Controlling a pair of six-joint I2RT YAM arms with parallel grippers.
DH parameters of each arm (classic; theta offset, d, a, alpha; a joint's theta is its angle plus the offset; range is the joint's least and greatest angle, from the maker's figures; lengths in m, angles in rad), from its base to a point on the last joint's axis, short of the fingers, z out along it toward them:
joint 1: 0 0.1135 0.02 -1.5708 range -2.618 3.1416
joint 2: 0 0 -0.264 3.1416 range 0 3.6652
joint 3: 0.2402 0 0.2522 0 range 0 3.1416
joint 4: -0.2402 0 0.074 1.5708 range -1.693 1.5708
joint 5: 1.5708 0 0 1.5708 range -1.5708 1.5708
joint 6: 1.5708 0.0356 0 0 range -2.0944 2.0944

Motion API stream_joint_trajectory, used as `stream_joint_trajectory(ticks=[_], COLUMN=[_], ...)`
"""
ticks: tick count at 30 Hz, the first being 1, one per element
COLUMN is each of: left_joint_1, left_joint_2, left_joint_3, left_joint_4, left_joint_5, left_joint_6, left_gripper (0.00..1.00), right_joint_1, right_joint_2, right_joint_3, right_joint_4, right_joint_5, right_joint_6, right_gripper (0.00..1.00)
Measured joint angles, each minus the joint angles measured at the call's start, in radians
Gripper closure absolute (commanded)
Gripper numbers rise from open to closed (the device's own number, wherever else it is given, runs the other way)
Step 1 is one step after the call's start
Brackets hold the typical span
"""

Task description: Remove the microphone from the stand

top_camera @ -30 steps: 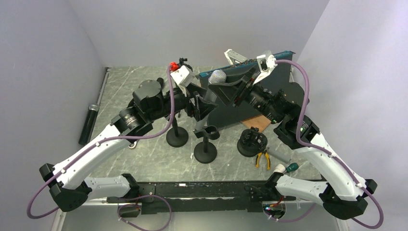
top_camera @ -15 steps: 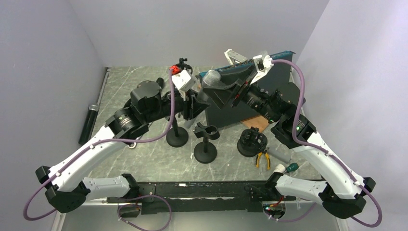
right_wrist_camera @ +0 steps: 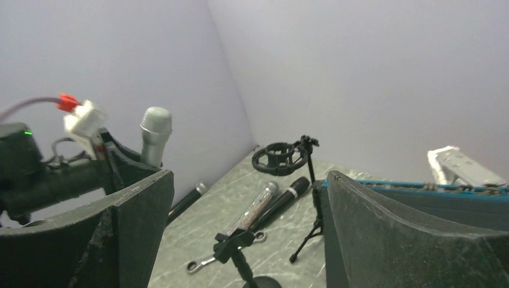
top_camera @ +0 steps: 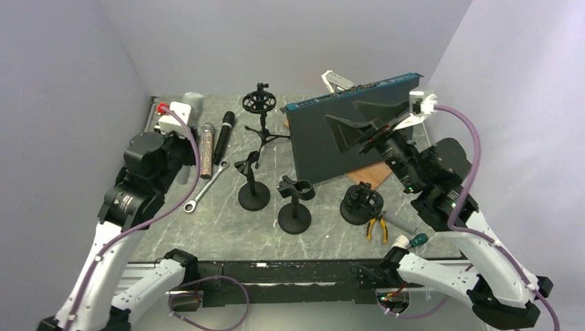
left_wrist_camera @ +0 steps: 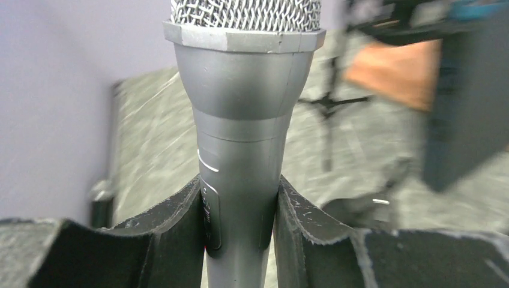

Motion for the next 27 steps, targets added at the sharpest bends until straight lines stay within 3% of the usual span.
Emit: stream_joint_trajectory(ticks=[2,5,11,16,21,27], left_joint_1=[0.135,0.241,0.380,0.551,0.634,0.669], left_joint_2=[0.003,0.073,0.395,0.696,0.881,1.037], left_joint_3=[-0.037,-0.085,-0.094,-0.014,0.085,0.133], left_joint_4=[-0.016,-0.018,0.027,-0.008,-0.011,-0.028], left_joint_5=[-0.045,-0.087,-0.092,-0.005,0.143,0.320], left_joint_6=[0.002,0.010,0.027,0.024,0.027,0.023], left_gripper=[1.00,1.00,1.00,1.00,1.00,0.84], right_joint_1=[0.000,0.000,0.000,0.000,0.000,0.000], right_joint_2=[-0.021,-0.044,-0.077,-0.093,-0.095,-0.093], right_joint_3=[-0.002,-0.003,-0.016,-0.021,-0.019,-0.019], right_joint_4=[0.006,0.016,0.014,-0.011,-0.031,-0.032], right_joint_5=[0.018,0.033,0.043,0.059,0.079,0.089], right_joint_6=[-0.013,-0.026,-0.044,-0.069,-0.093,-0.113], right_gripper=[0.00,0.00,0.00,0.00,0.00,0.00])
